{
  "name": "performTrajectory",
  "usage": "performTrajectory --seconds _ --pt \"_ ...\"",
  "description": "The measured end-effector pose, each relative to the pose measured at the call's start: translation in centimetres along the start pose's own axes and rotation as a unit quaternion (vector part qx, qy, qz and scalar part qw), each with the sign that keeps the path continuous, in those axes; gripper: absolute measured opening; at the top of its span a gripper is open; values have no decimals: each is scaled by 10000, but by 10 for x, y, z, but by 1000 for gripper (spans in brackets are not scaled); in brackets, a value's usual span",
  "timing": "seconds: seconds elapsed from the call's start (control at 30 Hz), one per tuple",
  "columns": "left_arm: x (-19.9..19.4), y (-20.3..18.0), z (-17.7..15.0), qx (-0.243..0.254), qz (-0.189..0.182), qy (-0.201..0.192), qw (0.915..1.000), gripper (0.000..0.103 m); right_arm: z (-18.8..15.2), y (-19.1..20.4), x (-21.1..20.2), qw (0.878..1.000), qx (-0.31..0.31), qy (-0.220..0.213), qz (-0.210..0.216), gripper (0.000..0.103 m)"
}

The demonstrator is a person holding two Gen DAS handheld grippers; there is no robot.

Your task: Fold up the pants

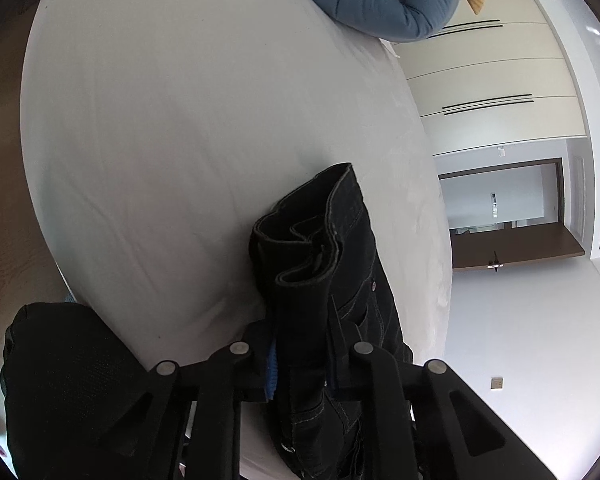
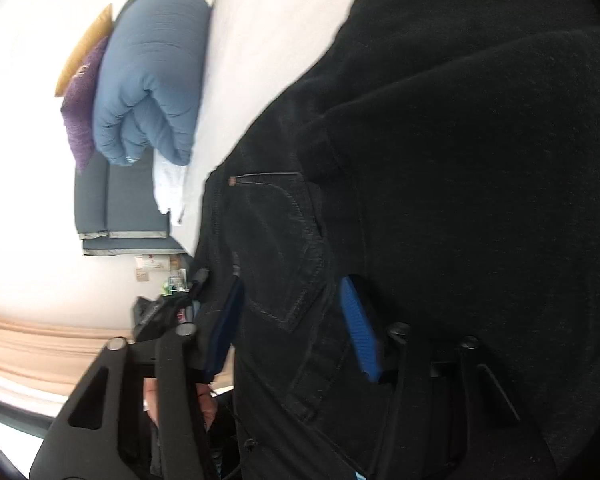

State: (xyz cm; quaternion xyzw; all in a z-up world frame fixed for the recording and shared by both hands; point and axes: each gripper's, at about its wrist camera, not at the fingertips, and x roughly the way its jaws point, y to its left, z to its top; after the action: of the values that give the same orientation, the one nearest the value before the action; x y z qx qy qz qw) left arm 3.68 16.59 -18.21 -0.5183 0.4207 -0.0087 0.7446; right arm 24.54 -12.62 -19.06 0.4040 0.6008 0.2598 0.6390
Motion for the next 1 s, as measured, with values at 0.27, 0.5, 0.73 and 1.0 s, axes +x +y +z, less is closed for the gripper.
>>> performTrajectory --seconds 0.27,0.5,0.73,1.0 --pt "-12 -47 -9 918 234 -310 9950 16 1 -28 9 9988 440 -90 185 9" --pt "-14 -131 -49 2604 379 -367 9640 16 -2 -18 4 9985 142 -504 178 29" --pt "11 -198 -128 4128 300 -32 9103 16 11 13 -62 9891 -209 -1187 849 86" --pt "54 -220 -199 5166 507 366 8540 16 29 31 -89 9876 -515 -535 1387 86"
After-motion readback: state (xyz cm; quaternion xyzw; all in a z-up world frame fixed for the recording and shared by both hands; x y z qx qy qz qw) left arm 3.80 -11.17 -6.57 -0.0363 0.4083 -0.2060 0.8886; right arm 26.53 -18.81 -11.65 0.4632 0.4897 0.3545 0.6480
